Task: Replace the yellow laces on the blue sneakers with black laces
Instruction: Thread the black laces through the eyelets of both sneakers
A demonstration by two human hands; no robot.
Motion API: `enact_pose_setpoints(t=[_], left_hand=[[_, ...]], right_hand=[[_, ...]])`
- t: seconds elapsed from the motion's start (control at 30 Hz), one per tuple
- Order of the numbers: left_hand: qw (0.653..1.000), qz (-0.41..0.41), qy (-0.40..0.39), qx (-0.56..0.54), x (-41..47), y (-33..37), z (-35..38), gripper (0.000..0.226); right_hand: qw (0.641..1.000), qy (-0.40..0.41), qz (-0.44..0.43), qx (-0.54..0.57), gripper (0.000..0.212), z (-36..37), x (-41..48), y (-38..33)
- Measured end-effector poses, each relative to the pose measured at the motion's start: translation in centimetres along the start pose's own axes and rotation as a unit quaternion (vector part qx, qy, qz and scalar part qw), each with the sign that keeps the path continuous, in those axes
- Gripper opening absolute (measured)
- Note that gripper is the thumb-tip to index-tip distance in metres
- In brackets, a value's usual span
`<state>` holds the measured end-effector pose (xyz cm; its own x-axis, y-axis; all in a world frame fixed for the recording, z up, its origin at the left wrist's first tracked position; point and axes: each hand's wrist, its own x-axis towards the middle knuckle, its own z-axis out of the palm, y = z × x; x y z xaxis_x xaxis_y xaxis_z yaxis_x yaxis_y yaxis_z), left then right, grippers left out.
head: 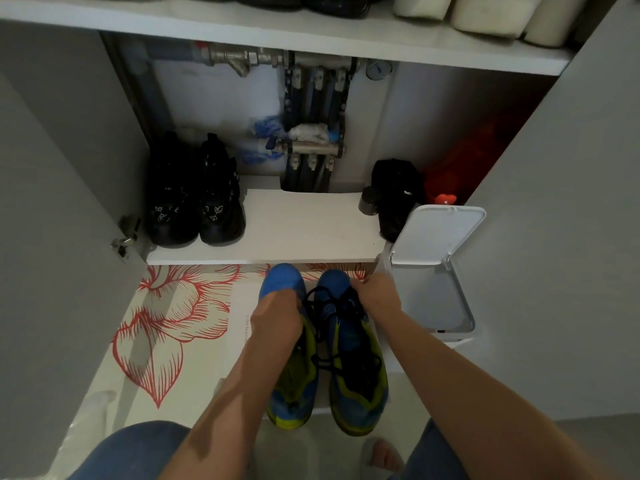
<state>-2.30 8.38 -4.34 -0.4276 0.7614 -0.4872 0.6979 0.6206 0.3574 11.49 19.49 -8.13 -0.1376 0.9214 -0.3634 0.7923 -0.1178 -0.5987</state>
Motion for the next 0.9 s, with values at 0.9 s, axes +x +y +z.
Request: enact_pose_setpoints(t=[0.9], left_hand=[[0.944,0.142,-0.019,-0.298,-0.7,-0.4,-0.1,0.011]], right_hand=[[0.881,-0.318,-0.078,0.341,0.009,-3.8,-5.0,-7.8]])
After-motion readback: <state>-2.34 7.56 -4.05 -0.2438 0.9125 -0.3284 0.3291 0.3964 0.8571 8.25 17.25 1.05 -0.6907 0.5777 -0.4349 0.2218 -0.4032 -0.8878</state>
